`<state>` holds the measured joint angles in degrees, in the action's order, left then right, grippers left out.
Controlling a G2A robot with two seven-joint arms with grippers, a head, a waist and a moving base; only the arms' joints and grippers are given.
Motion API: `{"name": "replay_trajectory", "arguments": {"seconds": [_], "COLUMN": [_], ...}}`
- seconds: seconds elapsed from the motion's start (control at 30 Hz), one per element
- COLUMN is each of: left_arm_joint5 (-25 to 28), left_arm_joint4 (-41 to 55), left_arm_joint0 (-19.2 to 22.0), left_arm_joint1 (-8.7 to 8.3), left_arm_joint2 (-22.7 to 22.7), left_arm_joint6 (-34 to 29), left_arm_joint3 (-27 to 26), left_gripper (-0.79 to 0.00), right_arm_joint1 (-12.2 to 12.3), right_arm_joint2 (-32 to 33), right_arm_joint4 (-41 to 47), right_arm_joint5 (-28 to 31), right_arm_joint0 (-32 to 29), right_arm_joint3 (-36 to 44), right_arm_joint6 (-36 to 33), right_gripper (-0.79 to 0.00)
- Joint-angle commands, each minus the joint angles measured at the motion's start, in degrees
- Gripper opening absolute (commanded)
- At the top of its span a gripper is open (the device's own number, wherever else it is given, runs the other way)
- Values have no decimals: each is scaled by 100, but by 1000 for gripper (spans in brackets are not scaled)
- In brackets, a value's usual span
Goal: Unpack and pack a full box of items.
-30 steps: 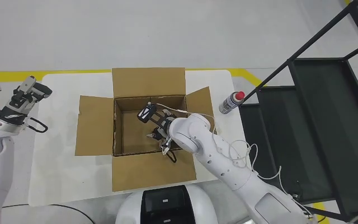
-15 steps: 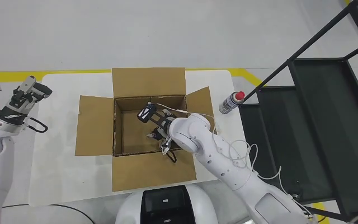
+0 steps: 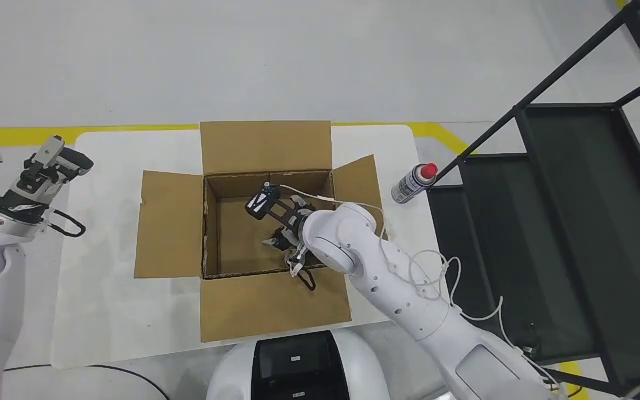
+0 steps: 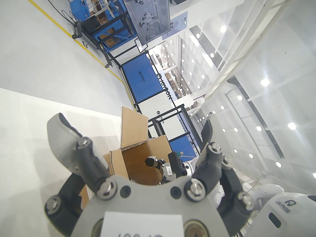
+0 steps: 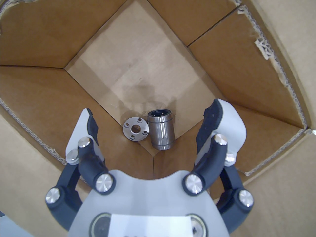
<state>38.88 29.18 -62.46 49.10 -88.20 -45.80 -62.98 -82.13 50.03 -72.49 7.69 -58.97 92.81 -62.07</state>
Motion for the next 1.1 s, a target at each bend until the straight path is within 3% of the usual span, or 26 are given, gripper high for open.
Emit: {"name": "replay_trajectory", "arguments": {"seconds": [0.0, 0.4, 0.8, 0.87, 1.07], "left_arm_joint5": [0, 0, 0, 0, 0], "left_arm_joint4": [0, 0, 0, 0, 0], "left_arm_joint0": [0, 0, 0, 0, 0], "left_arm_joint1": [0, 0, 0, 0, 0], "left_arm_joint2": [0, 0, 0, 0, 0], "left_arm_joint6": [0, 0, 0, 0, 0], "left_arm_joint3": [0, 0, 0, 0, 0], "left_gripper": [0, 0, 0, 0, 0], "right_arm_joint1": [3, -161, -301, -308, -281], "right_arm_joint2": [-18, -362, -682, -681, -570], "right_arm_joint4": [-15, 493, 359, 392, 525], "right_arm_joint5": [52, 372, 568, 605, 734], "right_arm_joint0": [-9, 769, 1230, 1245, 1222], "right_arm_joint3": [-47, -1296, -2462, -2535, -2235], "right_arm_joint6": [-26, -1020, -808, -771, -926], "right_gripper": [0, 0, 0, -132, -212]}}
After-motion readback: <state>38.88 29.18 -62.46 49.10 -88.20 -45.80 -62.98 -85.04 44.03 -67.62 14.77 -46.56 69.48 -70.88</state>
